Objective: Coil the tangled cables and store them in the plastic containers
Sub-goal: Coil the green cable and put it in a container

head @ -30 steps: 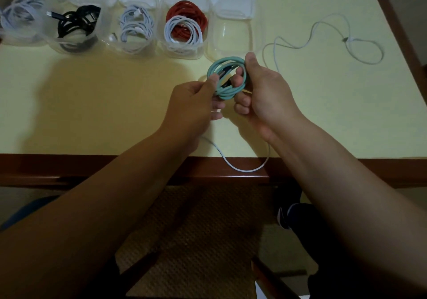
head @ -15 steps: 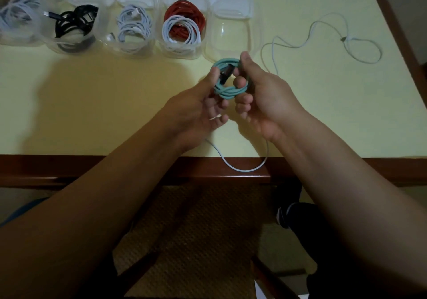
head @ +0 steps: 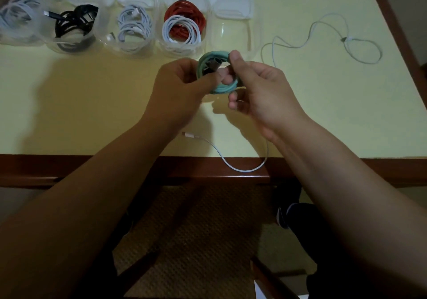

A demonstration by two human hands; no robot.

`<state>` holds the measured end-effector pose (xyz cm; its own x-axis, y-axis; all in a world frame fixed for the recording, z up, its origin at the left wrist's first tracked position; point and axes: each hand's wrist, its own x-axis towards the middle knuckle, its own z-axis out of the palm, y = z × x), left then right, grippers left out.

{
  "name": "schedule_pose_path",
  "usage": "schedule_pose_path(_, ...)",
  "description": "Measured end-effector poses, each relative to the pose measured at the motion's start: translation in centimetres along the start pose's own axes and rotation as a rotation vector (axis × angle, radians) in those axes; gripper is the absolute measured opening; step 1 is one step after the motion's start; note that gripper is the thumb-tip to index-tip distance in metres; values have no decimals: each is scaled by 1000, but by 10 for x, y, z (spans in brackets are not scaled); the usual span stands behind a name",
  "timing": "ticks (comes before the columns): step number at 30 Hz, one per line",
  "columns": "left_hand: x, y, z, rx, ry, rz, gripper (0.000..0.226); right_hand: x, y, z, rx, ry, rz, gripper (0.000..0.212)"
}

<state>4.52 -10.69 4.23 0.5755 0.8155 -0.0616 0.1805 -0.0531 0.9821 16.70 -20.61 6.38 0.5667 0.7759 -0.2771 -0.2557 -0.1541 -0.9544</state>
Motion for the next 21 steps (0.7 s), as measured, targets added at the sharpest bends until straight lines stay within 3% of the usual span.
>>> schedule_pose_path(4, 1, -3, -12, 251, 115, 267, 20, 0, -10, -5, -25, -87, 35, 22)
schedule_pose_path(8, -1, -5, -15, 406, 69, 501, 23, -2, -11, -4, -93, -81, 49, 19)
schedule_pose_path(12, 1, -2, -18, 445, 2, 523, 15, -6, -10, -2, -135, -106, 19, 25)
schedule_pose_path(21, 0, -7, -16, 432, -40, 469, 19, -4, -8, -1, 47, -123, 377, 25)
